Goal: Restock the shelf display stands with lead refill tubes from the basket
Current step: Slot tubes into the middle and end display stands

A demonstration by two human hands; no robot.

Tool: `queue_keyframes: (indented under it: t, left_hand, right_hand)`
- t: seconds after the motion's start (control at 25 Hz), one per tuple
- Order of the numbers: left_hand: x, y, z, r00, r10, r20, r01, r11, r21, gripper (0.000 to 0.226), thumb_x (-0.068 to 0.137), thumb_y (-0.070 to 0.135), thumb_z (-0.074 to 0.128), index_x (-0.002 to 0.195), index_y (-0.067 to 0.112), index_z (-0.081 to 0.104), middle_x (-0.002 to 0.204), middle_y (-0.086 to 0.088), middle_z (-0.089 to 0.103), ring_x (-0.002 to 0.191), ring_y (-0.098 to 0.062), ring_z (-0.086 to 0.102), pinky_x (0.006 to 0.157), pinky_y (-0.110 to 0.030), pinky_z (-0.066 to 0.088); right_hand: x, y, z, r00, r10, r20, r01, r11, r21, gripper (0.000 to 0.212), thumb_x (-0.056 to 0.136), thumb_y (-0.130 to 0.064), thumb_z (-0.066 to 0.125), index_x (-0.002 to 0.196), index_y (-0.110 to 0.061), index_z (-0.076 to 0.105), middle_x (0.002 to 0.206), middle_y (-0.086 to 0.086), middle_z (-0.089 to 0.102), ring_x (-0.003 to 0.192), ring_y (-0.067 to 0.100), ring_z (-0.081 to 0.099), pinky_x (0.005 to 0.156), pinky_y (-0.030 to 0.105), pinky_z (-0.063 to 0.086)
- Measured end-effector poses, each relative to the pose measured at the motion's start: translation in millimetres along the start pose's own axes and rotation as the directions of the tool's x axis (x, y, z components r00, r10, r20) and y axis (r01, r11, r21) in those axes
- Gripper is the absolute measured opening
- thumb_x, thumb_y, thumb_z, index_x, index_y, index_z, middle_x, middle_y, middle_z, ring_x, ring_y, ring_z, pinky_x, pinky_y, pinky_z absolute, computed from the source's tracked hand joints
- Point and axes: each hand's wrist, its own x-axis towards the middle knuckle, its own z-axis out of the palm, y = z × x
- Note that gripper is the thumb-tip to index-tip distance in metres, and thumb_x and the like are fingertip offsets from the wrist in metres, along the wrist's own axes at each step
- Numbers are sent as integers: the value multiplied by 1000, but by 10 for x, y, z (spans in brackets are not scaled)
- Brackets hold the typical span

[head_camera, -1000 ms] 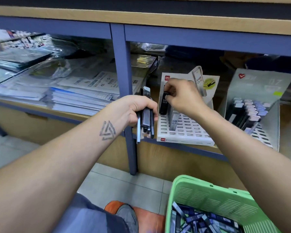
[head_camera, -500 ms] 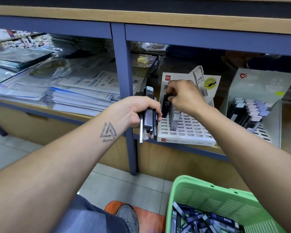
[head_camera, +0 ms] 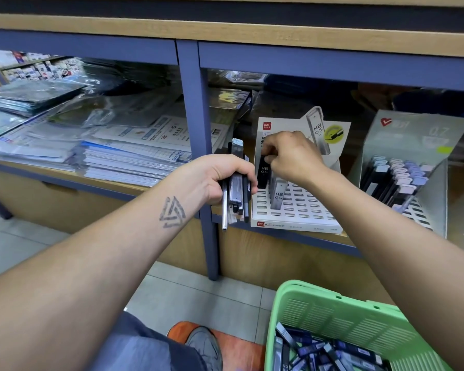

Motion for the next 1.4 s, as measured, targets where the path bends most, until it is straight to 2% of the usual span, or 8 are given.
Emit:
queue_keyframes:
  t: [0.24, 0.32, 0.44, 0.6, 0.76, 1.0, 1.12, 1.4]
  left_hand:
    - [-23, 23, -24, 998, 55, 14, -54, 993, -108, 15, 83, -8, 59, 73, 4, 60, 79, -15, 67, 71, -23, 67, 79, -36, 57]
    - [-50, 49, -15, 995, 92, 29, -87, 988, -128, 15, 85, -8, 57, 75, 2, 61, 78, -14, 68, 70, -22, 68, 75, -34, 58]
    - [-83, 80, 49, 990, 124, 69, -113, 984, -141, 14, 86, -8, 53, 84, 1, 63, 75, -13, 67, 63, -20, 68, 64, -30, 60]
    - [-107, 92, 117, 987, 125, 98, -110, 983, -146, 18, 86, -10, 51, 96, 0, 62, 78, -16, 66, 63, -22, 67, 60, -30, 60]
    - [-144, 87, 134, 994, 85, 76, -75, 990, -117, 16, 87, -8, 51, 87, -1, 65, 76, -16, 69, 61, -23, 70, 56, -33, 60]
    - [-114, 91, 113, 997, 72, 31, -69, 994, -81, 14, 86, -7, 53, 81, -1, 64, 73, -16, 67, 64, -23, 67, 59, -29, 60]
    - [-99, 102, 96, 997, 67, 35, -63, 992, -109, 10, 85, -6, 55, 85, -1, 64, 73, -15, 67, 63, -23, 67, 62, -31, 61]
    - [-98, 70, 67, 1000, 4, -12, -5, 995, -101, 13, 86, -6, 56, 81, 0, 65, 78, -16, 70, 67, -23, 67, 65, -33, 60]
  right_hand:
    - [30, -70, -69, 994, -37, 98, 40, 999, -28, 34, 85, -11, 58, 110, -27, 76, 118, 4, 66, 113, 29, 60, 92, 34, 51]
    - [37, -62, -136, 993, 12, 120, -42, 969, 243, 32, 91, -11, 59, 114, -25, 76, 121, 3, 71, 113, 22, 64, 92, 28, 49]
    - [-48, -65, -191, 967, 54, 250, -221, 667, 712, 14, 92, -20, 72, 105, -16, 72, 99, 12, 77, 86, 19, 71, 82, 36, 56]
    - [-63, -44, -148, 949, 136, 284, -313, 517, 797, 20, 81, -8, 81, 96, -11, 69, 89, 12, 75, 82, 25, 70, 88, 47, 58]
    - [-84, -21, -213, 916, 196, 351, -397, 299, 868, 21, 79, 6, 77, 94, -6, 69, 71, 9, 70, 58, 16, 60, 56, 26, 52]
    - [-127, 140, -302, 929, 191, 315, -361, 288, 887, 18, 86, 8, 67, 100, -1, 75, 79, 13, 72, 57, 16, 60, 55, 22, 56]
    - [-133, 227, -322, 938, 124, 324, -343, 182, 922, 20, 90, 10, 62, 105, 3, 73, 92, 18, 74, 64, 17, 65, 63, 22, 57]
    - [-84, 202, -227, 938, 202, 282, -323, 212, 922, 12, 83, -9, 80, 88, -5, 69, 72, 5, 70, 54, 10, 61, 52, 17, 52]
